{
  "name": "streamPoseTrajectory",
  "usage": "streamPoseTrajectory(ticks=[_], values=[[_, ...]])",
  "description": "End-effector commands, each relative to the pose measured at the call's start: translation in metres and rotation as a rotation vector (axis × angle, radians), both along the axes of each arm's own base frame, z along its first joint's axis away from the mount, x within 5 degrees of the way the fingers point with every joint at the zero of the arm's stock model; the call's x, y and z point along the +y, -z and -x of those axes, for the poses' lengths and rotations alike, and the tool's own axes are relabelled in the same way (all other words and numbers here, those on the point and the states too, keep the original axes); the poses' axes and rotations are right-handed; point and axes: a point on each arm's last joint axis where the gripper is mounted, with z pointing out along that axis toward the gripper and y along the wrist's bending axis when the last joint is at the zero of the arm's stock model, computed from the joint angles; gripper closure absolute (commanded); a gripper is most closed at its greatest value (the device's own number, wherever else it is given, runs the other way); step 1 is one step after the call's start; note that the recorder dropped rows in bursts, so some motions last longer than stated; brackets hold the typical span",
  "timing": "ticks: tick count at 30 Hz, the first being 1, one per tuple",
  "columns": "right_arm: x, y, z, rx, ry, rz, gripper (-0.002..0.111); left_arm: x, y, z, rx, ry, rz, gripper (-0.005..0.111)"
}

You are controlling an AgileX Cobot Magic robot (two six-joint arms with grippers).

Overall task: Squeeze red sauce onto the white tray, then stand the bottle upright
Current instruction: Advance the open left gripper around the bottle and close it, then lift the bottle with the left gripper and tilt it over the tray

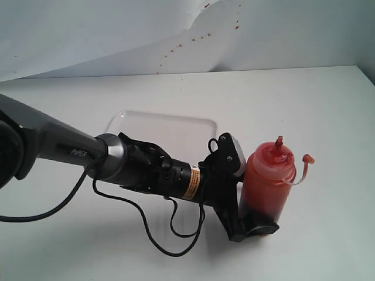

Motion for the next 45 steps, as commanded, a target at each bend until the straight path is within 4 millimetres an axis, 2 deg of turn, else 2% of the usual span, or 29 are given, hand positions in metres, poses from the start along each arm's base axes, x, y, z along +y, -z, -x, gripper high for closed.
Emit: streamPoseTrajectory(ticks=[1, 19, 26, 34, 38, 45], values=[[0.0, 0.001, 0.0, -0.001, 0.008, -0.002, 0.108, -0.002, -0.003, 0.0, -0.005, 0.003, -0.005, 0.004], [0.0, 0.001, 0.0, -0.001, 0.008, -0.002, 0.108, -0.009, -0.006, 0.003, -0.028, 0.036, 0.057, 0.004], [0.0, 0.001, 0.0, -0.001, 0.008, -0.002, 0.108, -0.02, -0.006, -0.007, 0.047, 0.011, 0.077, 0.004], [0.0, 0.001, 0.0, -0.001, 0.008, -0.002, 0.108, -0.031, -0.005, -0.003, 0.034, 0.04, 0.027, 0.009], [0.0, 0.001, 0.0, -0.001, 0.008, -0.002, 0.108, -0.035, -0.003, 0.0, 0.015, 0.038, -0.003, 0.025], [0.0, 0.001, 0.0, -0.001, 0.008, -0.002, 0.108, -0.039, -0.005, 0.0, 0.005, 0.043, 0.002, 0.072]])
